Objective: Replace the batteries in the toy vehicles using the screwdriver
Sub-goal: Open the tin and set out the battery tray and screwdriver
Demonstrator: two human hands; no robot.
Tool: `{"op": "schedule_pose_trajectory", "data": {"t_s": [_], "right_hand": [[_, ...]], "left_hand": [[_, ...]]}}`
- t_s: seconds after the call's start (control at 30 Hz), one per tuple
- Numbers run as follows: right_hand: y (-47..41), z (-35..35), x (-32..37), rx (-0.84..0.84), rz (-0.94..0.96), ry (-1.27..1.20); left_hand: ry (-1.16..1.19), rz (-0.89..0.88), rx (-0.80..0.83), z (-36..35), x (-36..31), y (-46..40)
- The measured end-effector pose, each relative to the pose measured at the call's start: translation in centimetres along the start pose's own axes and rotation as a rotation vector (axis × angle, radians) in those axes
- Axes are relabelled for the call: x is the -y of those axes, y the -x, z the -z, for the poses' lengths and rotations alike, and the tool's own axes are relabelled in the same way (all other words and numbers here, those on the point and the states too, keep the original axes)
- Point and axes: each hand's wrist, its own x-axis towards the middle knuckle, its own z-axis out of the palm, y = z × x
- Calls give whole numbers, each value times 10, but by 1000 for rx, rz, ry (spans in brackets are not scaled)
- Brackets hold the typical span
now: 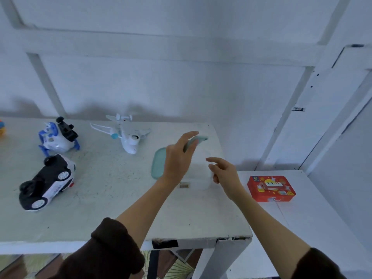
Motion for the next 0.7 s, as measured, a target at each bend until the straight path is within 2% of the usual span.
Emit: {"op": "schedule_pose_trajectory", "data": {"t_s": [0.2,0.3,0.47,0.7], "right_hand": [[1,-5,0,-37,2,-12],[1,-8,-2,-48,7,12],[-1,-15,-4,-44,35,98],[-1,-19,-6,-56,47,102]], "left_hand": [[173,-22,-208,19,-2,-10],[161,-6,-326,27,-1,-13],[135,-33,-371,38,-3,-14],[167,19,-527,51,0,-21]]}}
